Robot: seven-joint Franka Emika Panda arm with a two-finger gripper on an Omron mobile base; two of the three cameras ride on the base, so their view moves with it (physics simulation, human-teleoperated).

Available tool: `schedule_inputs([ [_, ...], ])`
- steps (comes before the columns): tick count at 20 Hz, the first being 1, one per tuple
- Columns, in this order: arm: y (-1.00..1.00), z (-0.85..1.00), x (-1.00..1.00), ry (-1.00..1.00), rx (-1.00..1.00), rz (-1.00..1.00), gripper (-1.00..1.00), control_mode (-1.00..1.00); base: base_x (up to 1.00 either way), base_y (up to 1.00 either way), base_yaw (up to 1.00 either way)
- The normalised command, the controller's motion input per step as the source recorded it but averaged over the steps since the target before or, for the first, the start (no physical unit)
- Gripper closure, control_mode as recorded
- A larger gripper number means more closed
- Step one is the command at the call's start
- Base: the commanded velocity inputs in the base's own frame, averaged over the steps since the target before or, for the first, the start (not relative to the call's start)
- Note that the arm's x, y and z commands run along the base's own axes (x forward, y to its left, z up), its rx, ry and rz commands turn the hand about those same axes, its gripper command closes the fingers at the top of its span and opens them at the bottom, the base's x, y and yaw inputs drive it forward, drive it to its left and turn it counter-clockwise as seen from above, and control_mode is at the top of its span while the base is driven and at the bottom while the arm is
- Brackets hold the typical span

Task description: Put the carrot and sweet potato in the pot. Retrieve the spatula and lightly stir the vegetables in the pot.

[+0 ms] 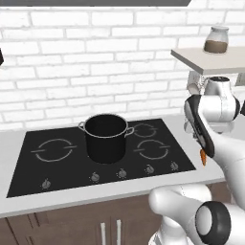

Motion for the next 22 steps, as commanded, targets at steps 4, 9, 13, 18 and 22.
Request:
schedule_inputs([
  [4, -0.93, -0.94, 0.01, 0.07, 0.00, -0.21, -1.00, -1.00, 0.00, 0.00, 0.00],
  [9, -0.70, -0.77, 0.20, 0.00, 0.00, -0.18, -1.00, -1.00, 0.00, 0.00, 0.00],
  [13, -0.42, -0.56, 0.50, 0.00, 0.00, -0.12, -1.00, -1.00, 0.00, 0.00, 0.00],
  [18, -0.04, -0.30, 0.59, 0.00, 0.00, -0.02, -1.00, -1.00, 0.00, 0.00, 0.00],
  [22, -0.02, -0.36, 0.54, 0.00, 0.00, 0.00, -1.00, -1.00, 0.00, 0.00, 0.00],
])
